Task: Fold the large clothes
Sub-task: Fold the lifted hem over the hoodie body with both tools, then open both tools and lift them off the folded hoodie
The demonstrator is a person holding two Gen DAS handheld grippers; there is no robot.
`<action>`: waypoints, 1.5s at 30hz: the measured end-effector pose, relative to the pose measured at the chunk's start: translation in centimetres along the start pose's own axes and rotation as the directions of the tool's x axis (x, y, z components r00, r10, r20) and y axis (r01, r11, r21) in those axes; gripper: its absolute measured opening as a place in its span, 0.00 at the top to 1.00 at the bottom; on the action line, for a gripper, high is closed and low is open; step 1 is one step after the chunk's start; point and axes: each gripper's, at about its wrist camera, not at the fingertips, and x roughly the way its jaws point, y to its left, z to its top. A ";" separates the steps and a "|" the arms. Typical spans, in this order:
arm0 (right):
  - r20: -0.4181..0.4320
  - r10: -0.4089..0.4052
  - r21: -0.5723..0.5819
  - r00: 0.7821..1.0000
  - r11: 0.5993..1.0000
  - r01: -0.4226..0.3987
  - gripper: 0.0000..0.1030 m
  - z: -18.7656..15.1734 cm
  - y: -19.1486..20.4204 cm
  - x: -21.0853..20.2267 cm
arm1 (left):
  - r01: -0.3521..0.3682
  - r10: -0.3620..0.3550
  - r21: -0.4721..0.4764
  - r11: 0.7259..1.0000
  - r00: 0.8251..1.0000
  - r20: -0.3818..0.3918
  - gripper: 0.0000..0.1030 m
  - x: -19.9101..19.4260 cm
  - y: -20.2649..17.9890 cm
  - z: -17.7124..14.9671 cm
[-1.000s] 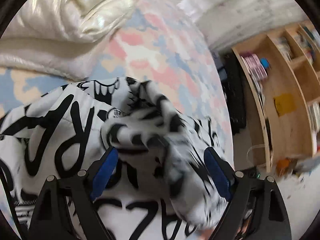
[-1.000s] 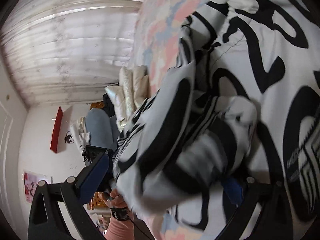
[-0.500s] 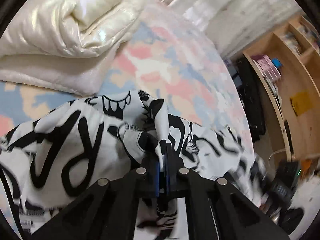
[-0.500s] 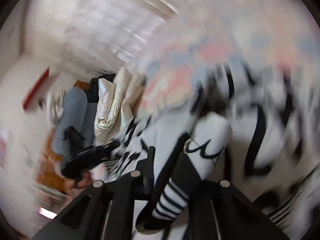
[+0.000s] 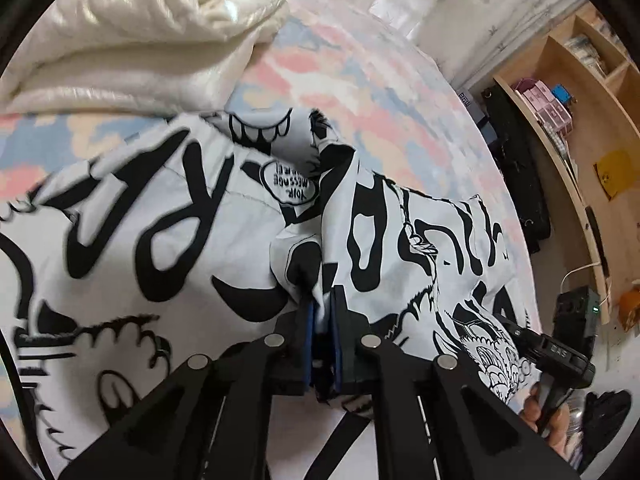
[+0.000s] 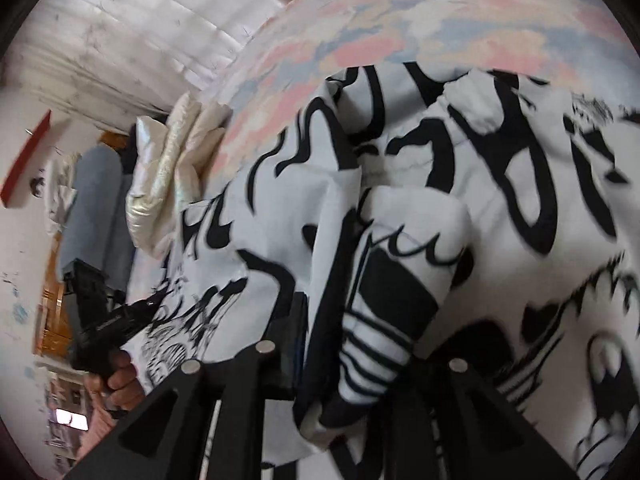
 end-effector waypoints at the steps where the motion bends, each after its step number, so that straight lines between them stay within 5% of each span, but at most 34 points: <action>1: 0.011 0.001 -0.018 1.000 1.000 -0.001 0.83 -0.4 0.5 -0.2 | -0.025 0.025 0.021 0.999 1.000 0.015 0.96 -0.3 -0.1 -0.1; 4: -0.021 0.040 -0.004 0.999 0.999 -0.040 0.85 -2.2 1.0 0.2 | -0.092 0.092 0.056 0.994 0.996 0.000 0.94 0.0 0.0 -0.2; 7: -0.027 -0.062 -0.076 0.998 0.995 0.059 0.85 -3.4 2.1 0.3 | -0.128 0.128 0.102 0.986 0.992 0.009 0.90 -0.5 -0.3 -0.8; 10: -0.003 -0.148 -0.102 0.989 0.984 0.147 0.70 -3.8 2.7 -1.6 | -0.190 0.183 0.150 0.970 0.981 0.062 0.80 -2.7 -1.6 -1.2; 15: 0.153 -0.294 -0.129 0.943 0.941 0.314 0.64 -4.8 4.3 -7.2 | -0.236 0.195 0.182 0.954 0.956 0.217 0.76 -7.3 -4.1 -1.8; 16: 0.213 -0.330 -0.122 0.919 0.925 0.361 0.64 -4.8 5.0 -8.5 | -0.219 0.178 0.178 0.959 0.959 0.221 0.75 -7.5 -4.6 -1.8; 19: 0.314 -0.280 -0.159 0.907 0.927 0.341 0.60 -4.1 7.1 -9.4 | -0.183 0.146 0.197 0.963 0.971 0.190 0.75 -6.0 -6.6 -1.7; 21: 0.310 -0.241 -0.191 0.920 0.932 0.308 0.49 -3.0 8.9 -7.7 | -0.176 0.142 0.211 0.961 0.976 0.166 0.75 -4.0 -8.1 -1.8; 24: 0.297 -0.202 -0.226 0.933 0.935 0.275 0.49 -1.2 10.4 -4.3 | -0.172 0.151 0.209 0.963 0.982 0.111 0.75 -0.3 -9.4 -2.1; 31: 0.169 -0.336 -0.252 0.926 0.894 0.371 0.48 -0.6 7.8 5.1 | -0.175 0.174 0.190 0.966 0.985 0.022 0.75 4.2 -7.9 -4.9; 35: 0.239 -0.381 -0.328 0.893 0.834 0.443 0.46 -4.5 7.5 5.8 | -0.205 0.191 0.276 0.939 0.979 0.078 0.75 4.7 -7.6 -7.0; 38: 0.251 -0.381 -0.329 0.890 0.831 0.448 0.44 -5.6 7.3 5.5 | -0.278 0.245 0.344 0.897 0.960 0.137 0.75 5.1 -8.7 -8.3; 45: 0.203 -0.393 -0.348 0.897 0.827 0.441 0.39 -7.0 7.2 4.6 | -0.297 0.266 0.312 0.902 0.954 0.140 0.75 4.3 -8.3 -8.7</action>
